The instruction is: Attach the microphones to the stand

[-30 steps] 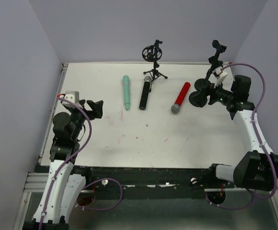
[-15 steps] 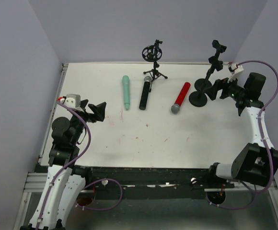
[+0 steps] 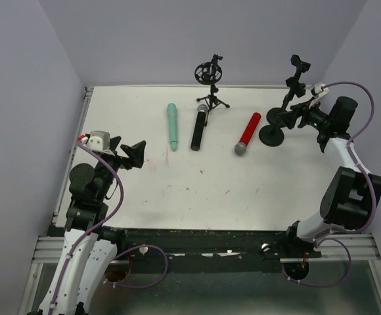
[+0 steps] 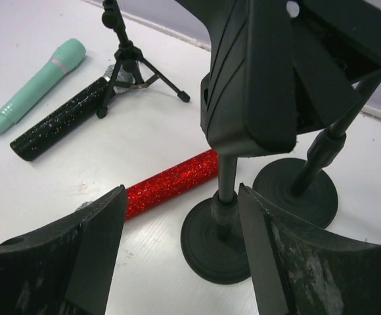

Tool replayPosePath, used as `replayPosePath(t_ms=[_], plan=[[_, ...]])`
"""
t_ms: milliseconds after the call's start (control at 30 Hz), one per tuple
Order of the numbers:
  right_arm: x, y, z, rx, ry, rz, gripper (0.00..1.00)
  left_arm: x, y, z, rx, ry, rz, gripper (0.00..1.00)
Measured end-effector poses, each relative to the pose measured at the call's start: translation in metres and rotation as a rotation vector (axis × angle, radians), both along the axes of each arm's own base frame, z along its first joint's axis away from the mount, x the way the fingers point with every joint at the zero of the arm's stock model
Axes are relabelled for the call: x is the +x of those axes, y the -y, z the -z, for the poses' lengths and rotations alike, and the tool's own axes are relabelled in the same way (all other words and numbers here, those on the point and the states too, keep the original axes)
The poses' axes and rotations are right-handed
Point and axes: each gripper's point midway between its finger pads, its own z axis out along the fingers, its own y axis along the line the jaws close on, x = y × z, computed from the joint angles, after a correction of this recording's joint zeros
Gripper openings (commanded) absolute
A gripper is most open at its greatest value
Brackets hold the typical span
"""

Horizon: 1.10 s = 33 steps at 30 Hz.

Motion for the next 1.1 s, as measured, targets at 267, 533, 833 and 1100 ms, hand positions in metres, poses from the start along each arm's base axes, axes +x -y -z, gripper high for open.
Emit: replayPosePath(t_ms=[267,533,833,1100], plan=[[0.009,0.001,-0.005,0.014,0.081,0.005,0.62,0.0,0.0,0.0,0.001,0.0,0.0,0.98],[0.021,0.004,0.0,0.022,0.11,0.011,0.53,0.0,0.0,0.0,0.0,0.001,0.002,0.98],[0.029,0.006,0.013,0.05,0.094,0.012,0.32,0.001,0.002,0.001,0.002,-0.003,0.011,0.98],[0.029,0.005,0.008,0.034,0.12,0.006,0.16,0.001,0.004,0.001,0.004,-0.003,0.023,0.98]])
